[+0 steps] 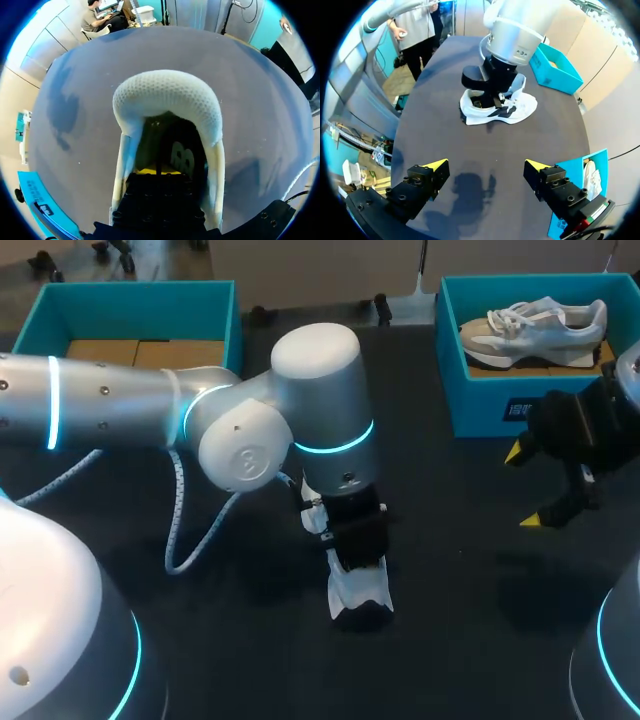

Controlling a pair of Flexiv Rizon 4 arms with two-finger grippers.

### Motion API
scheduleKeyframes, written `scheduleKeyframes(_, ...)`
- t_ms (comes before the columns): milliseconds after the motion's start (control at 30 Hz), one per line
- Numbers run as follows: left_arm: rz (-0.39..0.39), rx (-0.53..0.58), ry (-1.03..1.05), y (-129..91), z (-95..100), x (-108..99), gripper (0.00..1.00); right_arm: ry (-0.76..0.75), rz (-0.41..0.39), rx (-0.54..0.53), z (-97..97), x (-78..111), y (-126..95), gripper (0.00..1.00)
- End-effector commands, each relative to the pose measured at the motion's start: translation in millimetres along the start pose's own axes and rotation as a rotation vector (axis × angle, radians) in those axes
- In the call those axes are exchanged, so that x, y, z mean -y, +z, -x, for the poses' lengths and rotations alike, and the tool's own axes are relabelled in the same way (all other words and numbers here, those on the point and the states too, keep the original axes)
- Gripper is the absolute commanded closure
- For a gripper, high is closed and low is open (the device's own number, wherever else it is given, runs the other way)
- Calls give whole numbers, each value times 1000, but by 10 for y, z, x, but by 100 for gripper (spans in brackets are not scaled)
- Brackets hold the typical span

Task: Take the shoe out of the shoebox, open the shoe tongue, remove and reinsert the insole, then place the shoe into the shoebox

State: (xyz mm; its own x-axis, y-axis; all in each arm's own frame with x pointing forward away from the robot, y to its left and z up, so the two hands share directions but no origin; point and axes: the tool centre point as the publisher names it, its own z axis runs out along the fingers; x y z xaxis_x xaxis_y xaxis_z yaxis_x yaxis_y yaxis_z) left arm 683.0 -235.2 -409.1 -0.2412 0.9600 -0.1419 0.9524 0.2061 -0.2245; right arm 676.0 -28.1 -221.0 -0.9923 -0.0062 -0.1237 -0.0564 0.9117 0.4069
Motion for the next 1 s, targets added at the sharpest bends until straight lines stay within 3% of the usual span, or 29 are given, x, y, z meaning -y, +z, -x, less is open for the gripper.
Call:
scheduleKeyframes(33,-7,8,7,-23,-47,-16,100,1,-3,1,-4,-2,15,0)
scheduleKeyframes(200,25,-15,28,-307,-74,-32,100,1,-3,1,-4,-2,15,0)
scheduleKeyframes(400,43,-73,36,-441,-91,-82,100,1,-3,1,-4,-2,15,0)
scheduleKeyframes(600,49,-177,56,-403,-141,-97,100,1,-3,1,-4,-2,15,0)
scheduleKeyframes(1000,112,-263,85,-211,-244,-150,100,1,-3,1,-4,-2,15,0)
